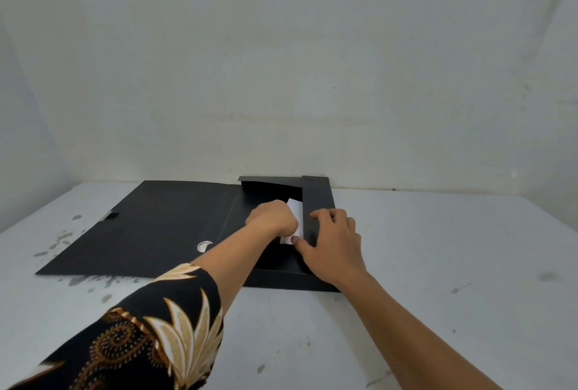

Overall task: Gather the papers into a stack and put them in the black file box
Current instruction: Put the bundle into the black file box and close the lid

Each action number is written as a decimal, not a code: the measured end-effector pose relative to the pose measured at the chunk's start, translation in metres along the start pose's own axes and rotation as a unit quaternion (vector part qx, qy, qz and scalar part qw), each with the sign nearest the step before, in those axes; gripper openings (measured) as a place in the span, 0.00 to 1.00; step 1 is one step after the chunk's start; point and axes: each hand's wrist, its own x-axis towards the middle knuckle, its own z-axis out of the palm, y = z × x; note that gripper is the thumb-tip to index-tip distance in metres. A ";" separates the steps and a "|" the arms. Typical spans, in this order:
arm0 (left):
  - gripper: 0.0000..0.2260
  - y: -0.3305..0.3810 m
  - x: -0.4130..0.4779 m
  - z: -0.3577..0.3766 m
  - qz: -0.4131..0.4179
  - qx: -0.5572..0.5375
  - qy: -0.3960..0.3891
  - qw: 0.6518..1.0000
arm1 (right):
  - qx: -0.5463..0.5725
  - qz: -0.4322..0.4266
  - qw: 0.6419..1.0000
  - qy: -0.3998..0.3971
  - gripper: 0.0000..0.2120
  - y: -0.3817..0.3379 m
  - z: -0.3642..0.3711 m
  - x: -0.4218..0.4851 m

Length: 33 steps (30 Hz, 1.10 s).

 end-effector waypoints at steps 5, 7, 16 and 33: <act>0.06 -0.066 -0.012 -0.031 -0.044 0.016 0.051 0.998 | -0.004 0.007 1.000 -0.010 0.28 -0.004 -0.004 -0.003; 0.05 -0.103 -0.016 -0.042 -0.083 0.032 0.053 0.995 | -0.014 0.005 1.000 -0.015 0.28 -0.006 -0.006 -0.004; 0.36 -0.245 -0.038 -0.063 -0.329 0.063 0.115 0.935 | -0.171 0.047 0.984 -0.022 0.35 -0.017 -0.012 -0.009; 0.09 -0.244 -0.075 -0.139 -0.151 -0.350 0.412 0.828 | -0.051 0.093 0.993 -0.061 0.39 -0.011 -0.011 -0.020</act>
